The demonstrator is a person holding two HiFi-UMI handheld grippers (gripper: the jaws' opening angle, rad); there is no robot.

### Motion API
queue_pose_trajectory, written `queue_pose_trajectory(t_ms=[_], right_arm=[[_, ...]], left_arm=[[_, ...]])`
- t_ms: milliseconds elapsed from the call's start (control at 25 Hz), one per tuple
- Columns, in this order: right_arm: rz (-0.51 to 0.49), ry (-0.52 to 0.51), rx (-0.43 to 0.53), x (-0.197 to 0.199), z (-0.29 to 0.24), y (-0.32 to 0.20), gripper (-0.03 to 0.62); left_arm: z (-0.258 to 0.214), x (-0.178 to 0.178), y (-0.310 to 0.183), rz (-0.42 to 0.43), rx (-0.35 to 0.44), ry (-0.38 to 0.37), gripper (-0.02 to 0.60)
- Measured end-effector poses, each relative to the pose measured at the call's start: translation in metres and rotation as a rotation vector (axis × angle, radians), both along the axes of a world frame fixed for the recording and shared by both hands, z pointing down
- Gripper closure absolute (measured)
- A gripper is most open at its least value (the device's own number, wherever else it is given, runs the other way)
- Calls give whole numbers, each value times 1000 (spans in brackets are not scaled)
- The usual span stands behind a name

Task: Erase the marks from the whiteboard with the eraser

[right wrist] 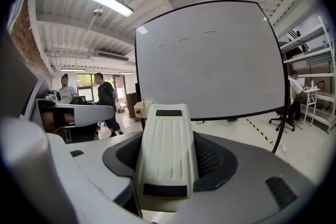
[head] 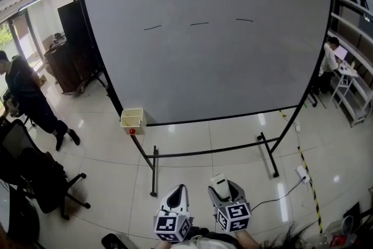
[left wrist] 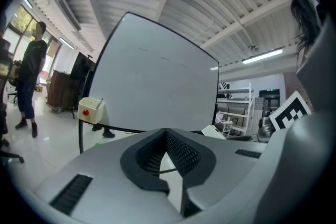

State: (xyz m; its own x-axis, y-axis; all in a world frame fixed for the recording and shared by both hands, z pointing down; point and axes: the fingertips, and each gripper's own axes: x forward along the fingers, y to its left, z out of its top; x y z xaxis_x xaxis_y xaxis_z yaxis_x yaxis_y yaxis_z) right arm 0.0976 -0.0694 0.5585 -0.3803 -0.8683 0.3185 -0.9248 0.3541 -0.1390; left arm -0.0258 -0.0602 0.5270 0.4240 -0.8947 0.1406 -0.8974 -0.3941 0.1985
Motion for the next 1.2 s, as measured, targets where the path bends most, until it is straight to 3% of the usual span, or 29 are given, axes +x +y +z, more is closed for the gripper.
queue_pose_trajectory(t_ms=[640,1200], right_arm=[[-19,-10,-6,-30,-2,30,319],[-4,13,-11,-29,2,40,319]], left_arm=[[-9,-27,26,0,15,-3,600],[-8,-28,33,22,7,0,600]])
